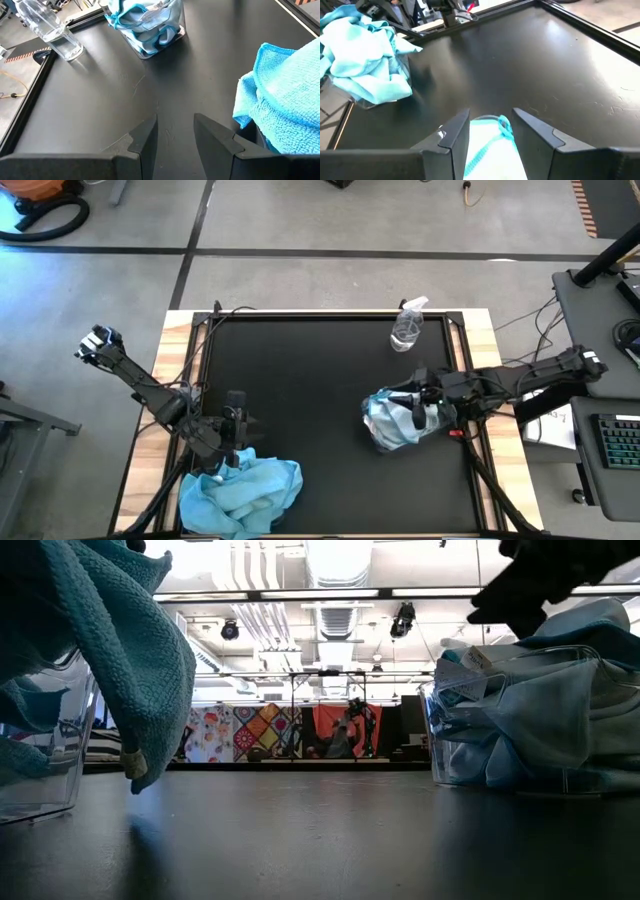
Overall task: Sort microfiber towel by color & place in baskets
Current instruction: Return to Home Position
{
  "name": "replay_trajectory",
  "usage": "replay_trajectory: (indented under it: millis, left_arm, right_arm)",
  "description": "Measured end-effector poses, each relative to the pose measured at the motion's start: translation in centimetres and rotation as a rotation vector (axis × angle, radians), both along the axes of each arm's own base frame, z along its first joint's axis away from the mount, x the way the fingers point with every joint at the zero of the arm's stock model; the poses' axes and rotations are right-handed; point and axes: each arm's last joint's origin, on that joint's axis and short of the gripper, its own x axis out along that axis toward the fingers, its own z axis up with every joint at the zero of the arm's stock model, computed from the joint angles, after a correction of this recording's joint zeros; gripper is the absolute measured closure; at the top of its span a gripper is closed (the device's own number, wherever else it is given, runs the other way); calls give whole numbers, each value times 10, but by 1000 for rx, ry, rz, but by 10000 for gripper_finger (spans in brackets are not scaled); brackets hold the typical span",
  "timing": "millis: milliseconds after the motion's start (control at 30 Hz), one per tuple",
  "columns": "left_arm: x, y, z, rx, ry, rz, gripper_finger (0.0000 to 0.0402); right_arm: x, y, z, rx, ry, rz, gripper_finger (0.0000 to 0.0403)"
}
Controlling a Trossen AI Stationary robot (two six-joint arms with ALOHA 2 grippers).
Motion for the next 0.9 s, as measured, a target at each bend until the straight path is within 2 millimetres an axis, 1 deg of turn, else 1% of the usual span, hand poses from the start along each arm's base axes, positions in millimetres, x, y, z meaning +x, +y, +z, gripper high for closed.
replay_trajectory:
  millis: [333, 567, 733, 900]
  left_arm:
    - [0, 0, 0, 12, 5, -6, 290]
    - [0, 0, 0, 54, 9, -31, 290]
    - [0, 0, 0, 56, 8, -32, 290]
    - [0, 0, 0, 74, 10, -44, 290]
  right_arm:
    - [-32, -8, -23, 14, -66, -8, 264]
    - [-58, -19, -39, 33, -191, -64, 264]
    - [-66, -25, -57, 33, -229, -117, 264]
    - [-74, -29, -62, 38, -299, -153, 264]
